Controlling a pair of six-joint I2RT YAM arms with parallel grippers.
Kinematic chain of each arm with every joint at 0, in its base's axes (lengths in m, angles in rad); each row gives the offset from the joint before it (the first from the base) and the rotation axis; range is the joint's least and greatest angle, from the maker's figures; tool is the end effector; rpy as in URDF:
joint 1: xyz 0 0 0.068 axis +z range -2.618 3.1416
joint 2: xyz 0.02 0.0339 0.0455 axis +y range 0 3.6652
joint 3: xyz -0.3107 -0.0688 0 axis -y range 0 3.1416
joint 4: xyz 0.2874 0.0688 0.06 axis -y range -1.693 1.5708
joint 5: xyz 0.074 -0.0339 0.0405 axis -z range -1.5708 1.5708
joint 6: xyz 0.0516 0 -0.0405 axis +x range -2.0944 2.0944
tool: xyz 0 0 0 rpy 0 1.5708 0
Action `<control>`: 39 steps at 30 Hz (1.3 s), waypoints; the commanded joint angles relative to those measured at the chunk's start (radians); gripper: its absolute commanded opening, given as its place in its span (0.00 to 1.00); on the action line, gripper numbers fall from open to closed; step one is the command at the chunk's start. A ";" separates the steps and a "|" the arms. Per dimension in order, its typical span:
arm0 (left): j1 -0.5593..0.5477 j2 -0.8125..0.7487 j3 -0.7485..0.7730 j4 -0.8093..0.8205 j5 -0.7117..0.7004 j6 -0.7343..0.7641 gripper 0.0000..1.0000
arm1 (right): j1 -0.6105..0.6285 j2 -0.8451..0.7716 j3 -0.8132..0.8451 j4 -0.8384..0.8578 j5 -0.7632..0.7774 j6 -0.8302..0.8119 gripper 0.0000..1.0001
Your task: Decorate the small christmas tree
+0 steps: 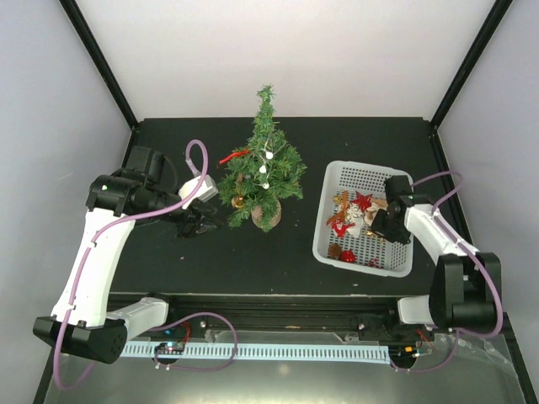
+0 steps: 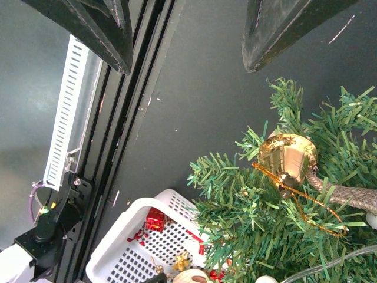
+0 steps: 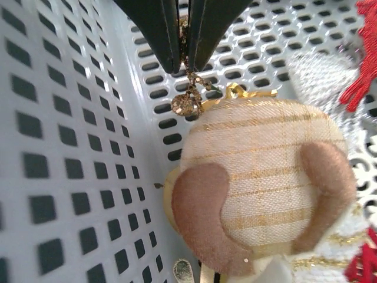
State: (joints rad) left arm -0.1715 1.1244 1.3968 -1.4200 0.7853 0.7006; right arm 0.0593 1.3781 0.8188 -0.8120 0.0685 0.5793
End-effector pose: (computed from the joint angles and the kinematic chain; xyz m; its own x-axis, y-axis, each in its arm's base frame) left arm 0.1829 -0.0687 0.4281 -0.4245 0.5362 -0.7295 0.8902 0.3945 -0.2281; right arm 0.2606 0.0119 0.1938 -0.8438 0.4970 -0.2026 0.4975 0.8659 0.0523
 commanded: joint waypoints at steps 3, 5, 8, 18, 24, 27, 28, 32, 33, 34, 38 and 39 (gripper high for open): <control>0.004 -0.024 0.020 -0.028 -0.003 0.027 0.52 | -0.003 -0.119 0.066 -0.105 -0.035 -0.004 0.06; 0.004 -0.024 0.022 -0.029 -0.004 0.027 0.53 | -0.002 -0.160 0.098 -0.137 -0.046 -0.015 0.07; 0.004 -0.026 0.023 -0.032 -0.006 0.028 0.53 | 0.011 -0.196 0.161 -0.187 -0.055 -0.030 0.07; 0.004 -0.024 0.033 -0.054 -0.020 0.035 0.53 | 0.131 -0.237 0.363 -0.167 -0.177 0.014 0.08; 0.004 -0.025 0.042 -0.072 -0.040 0.038 0.53 | 0.180 -0.221 0.520 -0.079 -0.306 0.034 0.09; 0.004 -0.028 0.036 -0.073 -0.044 0.037 0.53 | 0.210 -0.194 0.600 -0.020 -0.380 0.047 0.10; 0.004 -0.029 0.033 -0.073 -0.045 0.037 0.53 | 0.218 -0.180 0.625 -0.001 -0.400 0.055 0.10; 0.003 -0.034 0.026 -0.068 -0.048 0.033 0.53 | 0.247 -0.099 0.723 0.074 -0.490 0.090 0.11; 0.004 -0.037 0.025 -0.066 -0.049 0.033 0.53 | 0.264 -0.074 0.755 0.080 -0.494 0.089 0.11; 0.005 -0.040 0.023 -0.066 -0.050 0.030 0.53 | 0.281 -0.048 0.792 0.081 -0.496 0.089 0.11; 0.006 -0.049 0.010 -0.060 -0.050 0.027 0.53 | 0.332 0.048 0.888 0.105 -0.533 0.108 0.11; 0.006 -0.052 0.008 -0.058 -0.051 0.027 0.53 | 0.340 0.068 0.903 0.119 -0.551 0.118 0.11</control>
State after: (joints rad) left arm -0.1715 1.0954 1.4002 -1.4673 0.7364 0.7219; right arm 0.3630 1.3823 1.6550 -0.7559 -0.3992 0.6609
